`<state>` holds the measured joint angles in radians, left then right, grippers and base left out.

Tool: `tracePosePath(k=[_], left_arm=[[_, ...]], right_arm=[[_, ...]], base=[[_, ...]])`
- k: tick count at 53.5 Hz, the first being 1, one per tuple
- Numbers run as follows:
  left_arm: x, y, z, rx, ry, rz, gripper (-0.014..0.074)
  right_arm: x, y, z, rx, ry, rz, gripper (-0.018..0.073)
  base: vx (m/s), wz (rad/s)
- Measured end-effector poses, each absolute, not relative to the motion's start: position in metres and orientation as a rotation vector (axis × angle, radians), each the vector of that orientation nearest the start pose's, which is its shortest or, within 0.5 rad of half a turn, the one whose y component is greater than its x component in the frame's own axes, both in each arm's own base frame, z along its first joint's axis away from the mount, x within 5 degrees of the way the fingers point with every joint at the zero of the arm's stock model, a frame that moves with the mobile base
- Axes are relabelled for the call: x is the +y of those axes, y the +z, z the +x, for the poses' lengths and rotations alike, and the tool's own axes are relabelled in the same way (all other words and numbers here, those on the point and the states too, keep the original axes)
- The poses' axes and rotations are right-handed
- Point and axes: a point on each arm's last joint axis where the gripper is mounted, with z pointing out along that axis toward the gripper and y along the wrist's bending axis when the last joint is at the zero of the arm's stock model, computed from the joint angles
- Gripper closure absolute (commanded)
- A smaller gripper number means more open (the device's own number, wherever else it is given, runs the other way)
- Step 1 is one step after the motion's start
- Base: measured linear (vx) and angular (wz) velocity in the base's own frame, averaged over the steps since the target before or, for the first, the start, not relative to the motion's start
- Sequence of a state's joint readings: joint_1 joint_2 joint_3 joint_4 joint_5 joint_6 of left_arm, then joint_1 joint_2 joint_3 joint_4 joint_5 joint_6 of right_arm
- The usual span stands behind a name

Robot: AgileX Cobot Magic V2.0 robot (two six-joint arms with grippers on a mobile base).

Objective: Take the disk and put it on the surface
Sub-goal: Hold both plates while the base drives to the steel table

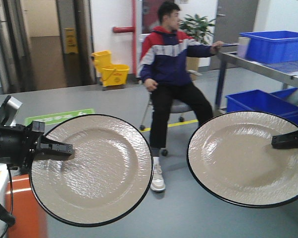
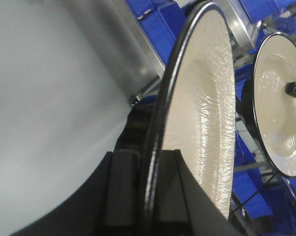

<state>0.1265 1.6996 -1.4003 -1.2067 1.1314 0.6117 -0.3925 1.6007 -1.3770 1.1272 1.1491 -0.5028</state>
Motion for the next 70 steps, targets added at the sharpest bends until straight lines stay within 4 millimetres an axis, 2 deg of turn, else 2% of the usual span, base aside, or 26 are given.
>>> tracePosePath(k=[24,70], left_arm=[[-0.0324,0.33,0.3623,2.248,-1.259,0.061,0.0605],[-0.0324,0.33,0.3623,2.248,-1.259,0.061,0.0605]], right_arm=[[-0.0569,0.3514,0.3338,2.207,1.077,0.262,0.0568],[-0.0567,0.3514,0.3336,2.209,1.08,0.26,0.0568]], base=[[0.25,-0.28],[0.42,-0.06]])
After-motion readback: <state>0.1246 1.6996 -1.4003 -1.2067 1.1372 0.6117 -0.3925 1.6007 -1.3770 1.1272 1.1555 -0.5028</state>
